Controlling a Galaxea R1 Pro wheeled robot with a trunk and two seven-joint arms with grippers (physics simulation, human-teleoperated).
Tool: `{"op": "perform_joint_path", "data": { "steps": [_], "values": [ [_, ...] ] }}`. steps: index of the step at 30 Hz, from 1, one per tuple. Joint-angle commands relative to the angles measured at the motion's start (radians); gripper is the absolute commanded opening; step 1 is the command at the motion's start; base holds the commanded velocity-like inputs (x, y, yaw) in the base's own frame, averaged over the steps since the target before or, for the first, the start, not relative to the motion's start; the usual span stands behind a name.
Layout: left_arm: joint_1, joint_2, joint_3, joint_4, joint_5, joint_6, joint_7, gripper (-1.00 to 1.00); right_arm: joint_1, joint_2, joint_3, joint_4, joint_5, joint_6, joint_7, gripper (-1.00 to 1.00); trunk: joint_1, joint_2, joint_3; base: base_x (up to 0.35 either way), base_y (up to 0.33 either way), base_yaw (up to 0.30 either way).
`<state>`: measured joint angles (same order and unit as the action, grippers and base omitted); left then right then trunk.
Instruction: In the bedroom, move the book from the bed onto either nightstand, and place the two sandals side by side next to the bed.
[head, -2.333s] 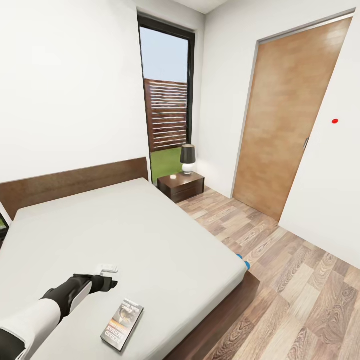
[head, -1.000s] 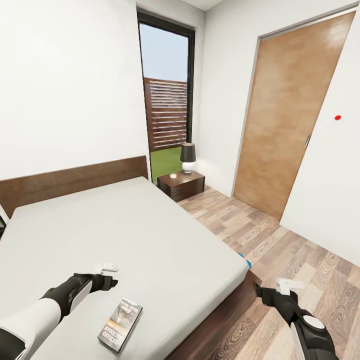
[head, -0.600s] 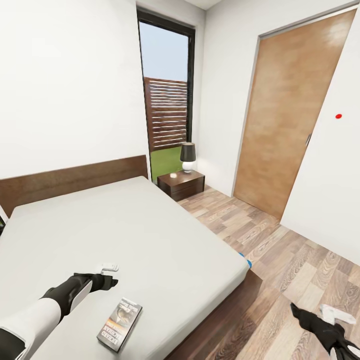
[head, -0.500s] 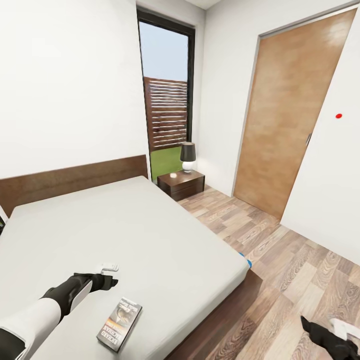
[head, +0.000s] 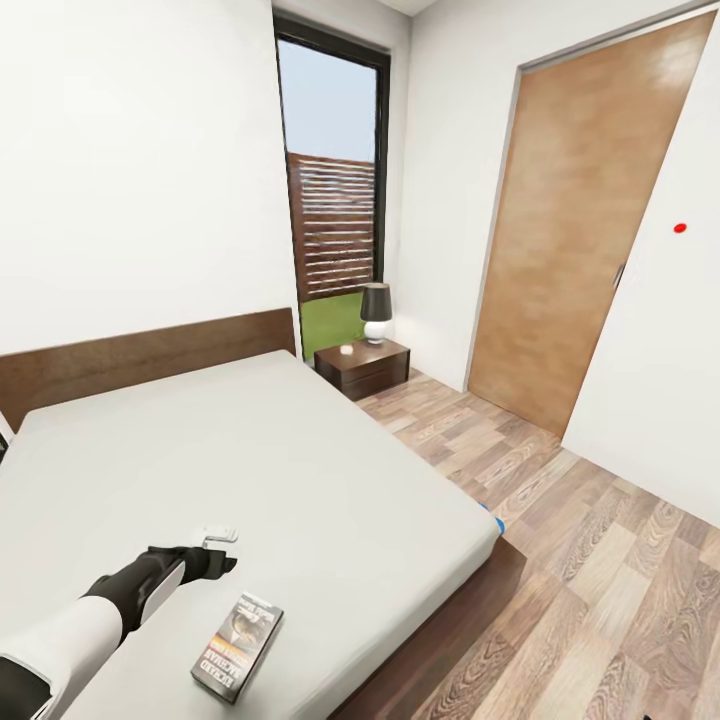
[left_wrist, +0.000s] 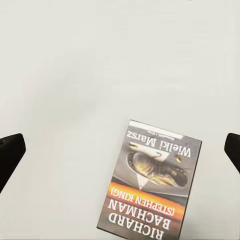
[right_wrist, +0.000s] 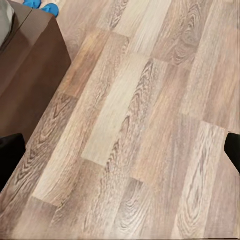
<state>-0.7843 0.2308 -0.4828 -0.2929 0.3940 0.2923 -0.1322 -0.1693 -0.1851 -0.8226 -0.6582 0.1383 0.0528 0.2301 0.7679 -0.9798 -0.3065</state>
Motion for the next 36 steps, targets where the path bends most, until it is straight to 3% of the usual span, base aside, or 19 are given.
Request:
{"op": "perform_joint_path", "data": {
  "steps": [1,12,36],
  "values": [
    [-0.001,0.001,-0.003,-0.002,0.005,0.005,-0.001,1.00,-0.002,-0.001,-0.009,0.005,0.010,0.001,0.001,1.00,0.004,-0.008,-0.004,0.000,0.000,0.000],
    [0.000,0.001,-0.003,-0.001,0.005,0.003,-0.002,1.00,-0.002,-0.006,-0.014,0.031,0.009,-0.011,-0.039,1.00,0.046,-0.085,-0.039,0.000,0.000,0.000],
    [0.002,0.000,0.005,0.007,0.010,0.014,-0.008,1.00,-0.003,-0.005,-0.008,0.039,0.010,-0.014,-0.044,1.00,0.138,-0.253,-0.114,0.000,0.000,0.000]
  ]
}}
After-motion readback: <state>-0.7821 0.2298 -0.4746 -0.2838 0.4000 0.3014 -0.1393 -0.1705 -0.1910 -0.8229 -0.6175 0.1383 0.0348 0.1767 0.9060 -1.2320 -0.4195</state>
